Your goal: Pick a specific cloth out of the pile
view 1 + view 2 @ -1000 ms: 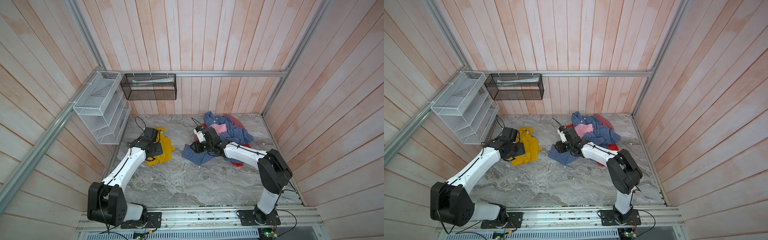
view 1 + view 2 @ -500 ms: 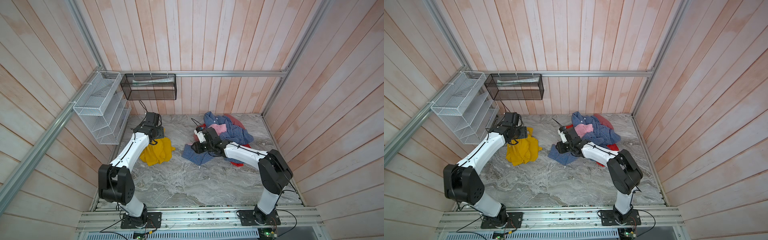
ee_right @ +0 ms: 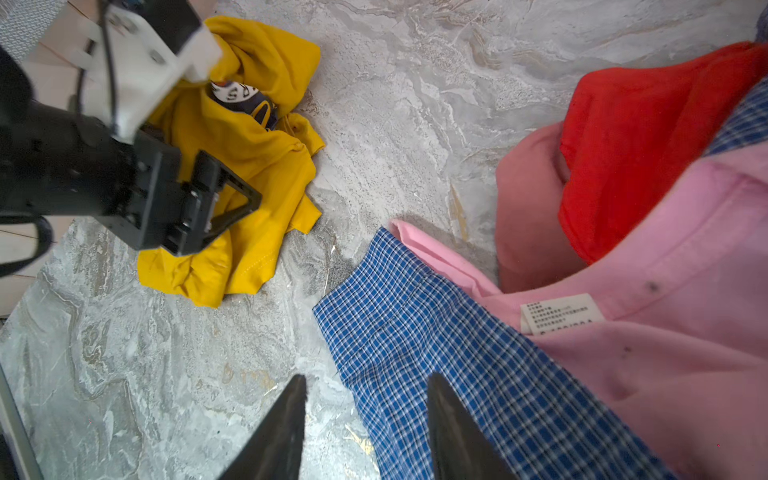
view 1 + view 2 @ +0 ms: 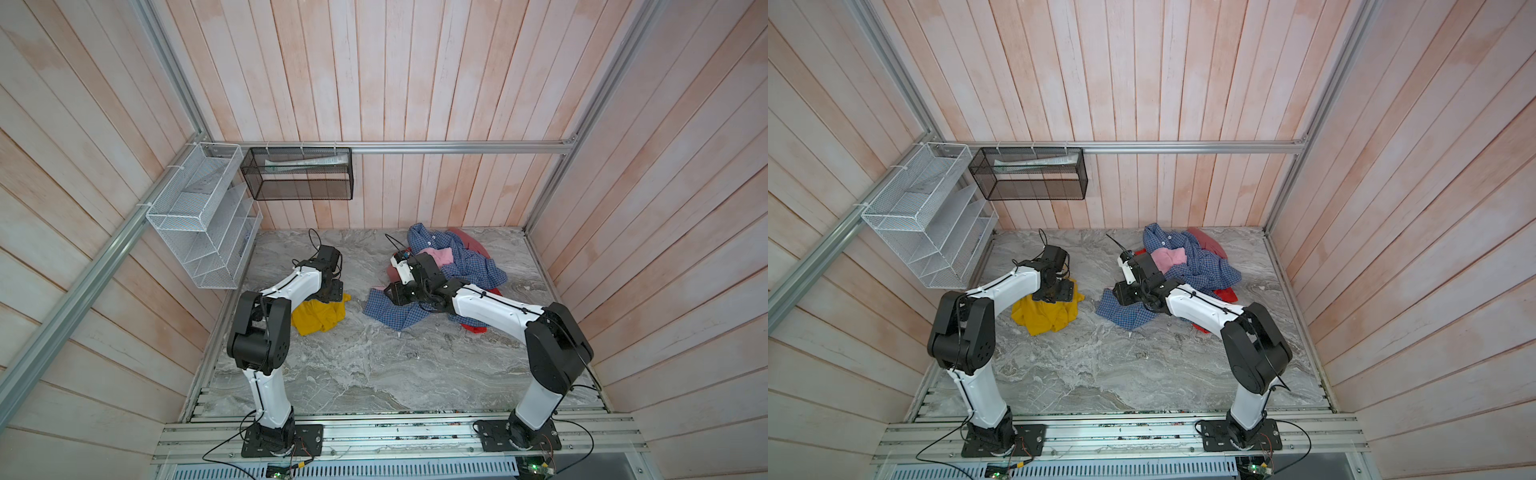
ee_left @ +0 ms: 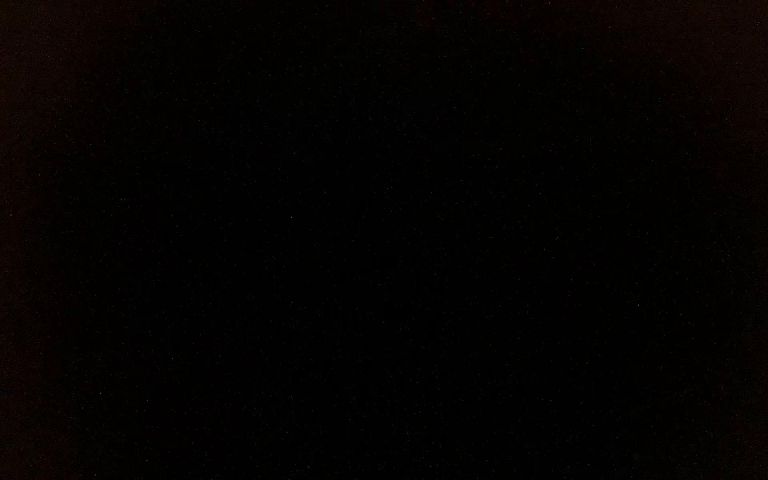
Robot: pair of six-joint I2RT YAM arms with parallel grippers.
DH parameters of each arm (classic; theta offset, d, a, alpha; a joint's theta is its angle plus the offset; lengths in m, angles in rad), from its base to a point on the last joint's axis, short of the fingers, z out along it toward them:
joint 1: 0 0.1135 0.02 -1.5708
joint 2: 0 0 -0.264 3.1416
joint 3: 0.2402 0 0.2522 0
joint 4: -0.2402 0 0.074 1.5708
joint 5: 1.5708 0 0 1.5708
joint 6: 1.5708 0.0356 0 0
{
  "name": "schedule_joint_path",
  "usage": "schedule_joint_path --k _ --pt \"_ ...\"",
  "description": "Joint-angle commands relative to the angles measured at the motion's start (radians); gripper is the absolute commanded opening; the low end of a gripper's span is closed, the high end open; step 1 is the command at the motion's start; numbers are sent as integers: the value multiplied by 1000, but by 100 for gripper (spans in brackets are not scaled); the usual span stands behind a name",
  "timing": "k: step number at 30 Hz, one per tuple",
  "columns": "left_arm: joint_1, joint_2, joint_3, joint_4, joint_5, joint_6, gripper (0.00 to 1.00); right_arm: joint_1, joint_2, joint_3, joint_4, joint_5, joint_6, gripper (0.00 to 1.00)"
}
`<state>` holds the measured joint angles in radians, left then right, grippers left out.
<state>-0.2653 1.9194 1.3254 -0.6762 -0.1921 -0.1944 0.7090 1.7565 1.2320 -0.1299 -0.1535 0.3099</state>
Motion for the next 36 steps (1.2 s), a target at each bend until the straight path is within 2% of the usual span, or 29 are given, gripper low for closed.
schedule_joint_path --k 1,4,10,11,14,19,21,27,36 --pt "-12 64 -13 -34 1 -1 83 -3 -15 -6 -26 15 -8 48" --pt "-12 100 -21 -34 -5 -9 87 -3 -18 -7 -28 20 -5 48" --pt "-5 154 -23 -34 -30 -11 84 -3 -23 -10 -38 25 -8 48" --pt "-3 153 -23 -30 -27 -8 79 -3 -23 -8 -39 27 -9 48" --pt "1 147 -28 -20 -15 -8 49 -3 -25 -5 -45 32 -12 48" --pt "16 140 -44 -8 14 -5 18 -3 -30 -1 -53 40 -18 48" --pt "32 128 -52 0 32 -10 0 -3 -34 0 -59 44 -22 48" --pt "65 4 -69 62 89 -15 0 -3 -46 0 -57 69 -25 48" --pt "71 -197 24 76 34 23 0 -7 -100 -41 8 125 -1 48"
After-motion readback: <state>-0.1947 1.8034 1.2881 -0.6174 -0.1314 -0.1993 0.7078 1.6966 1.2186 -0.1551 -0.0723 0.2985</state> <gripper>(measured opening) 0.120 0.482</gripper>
